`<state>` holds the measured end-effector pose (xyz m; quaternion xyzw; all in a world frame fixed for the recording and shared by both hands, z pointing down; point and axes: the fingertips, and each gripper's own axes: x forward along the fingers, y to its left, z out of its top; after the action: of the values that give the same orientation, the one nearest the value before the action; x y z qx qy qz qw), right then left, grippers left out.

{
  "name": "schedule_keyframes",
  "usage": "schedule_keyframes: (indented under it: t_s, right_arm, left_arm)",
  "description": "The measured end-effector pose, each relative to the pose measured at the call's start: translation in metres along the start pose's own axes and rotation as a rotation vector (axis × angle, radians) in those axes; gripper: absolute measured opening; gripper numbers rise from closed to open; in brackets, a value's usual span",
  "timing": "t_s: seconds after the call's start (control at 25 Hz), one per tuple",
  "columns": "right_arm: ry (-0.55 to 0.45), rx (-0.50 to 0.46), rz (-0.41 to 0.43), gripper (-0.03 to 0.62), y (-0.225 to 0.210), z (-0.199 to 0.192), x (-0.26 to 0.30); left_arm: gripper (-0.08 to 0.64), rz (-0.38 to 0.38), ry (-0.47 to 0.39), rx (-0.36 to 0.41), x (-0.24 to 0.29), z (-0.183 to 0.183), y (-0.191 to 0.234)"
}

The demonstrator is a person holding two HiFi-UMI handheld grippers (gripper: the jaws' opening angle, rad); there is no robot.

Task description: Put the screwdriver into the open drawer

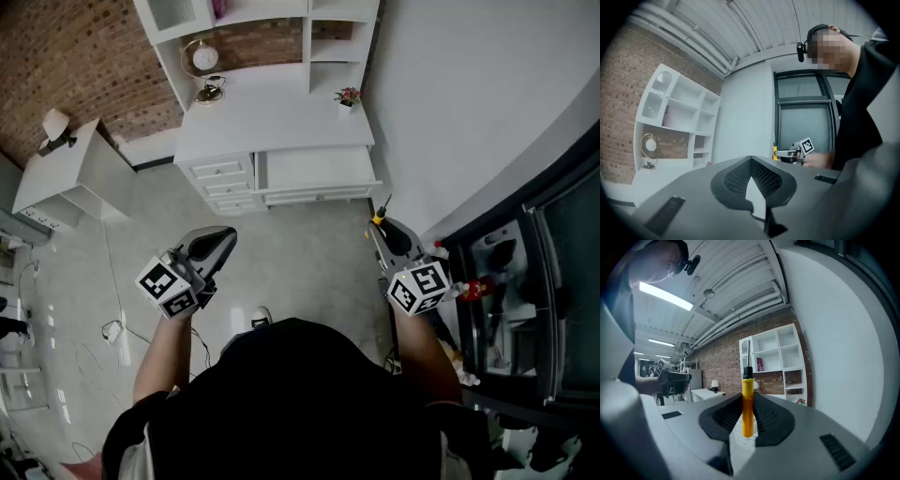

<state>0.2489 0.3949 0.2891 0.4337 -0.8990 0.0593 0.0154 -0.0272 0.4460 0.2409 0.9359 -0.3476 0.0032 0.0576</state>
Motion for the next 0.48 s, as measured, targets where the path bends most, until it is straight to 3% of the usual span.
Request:
schedule_keyframes:
  t_s: [0.48]
  right_arm:
    - [-0.033, -0.011, -0.007, 0.081, 0.003, 0.005, -0.009]
  left_arm:
    - [0.015, -0.024, 0.010, 0.010, 0.001, -0.002, -0.011]
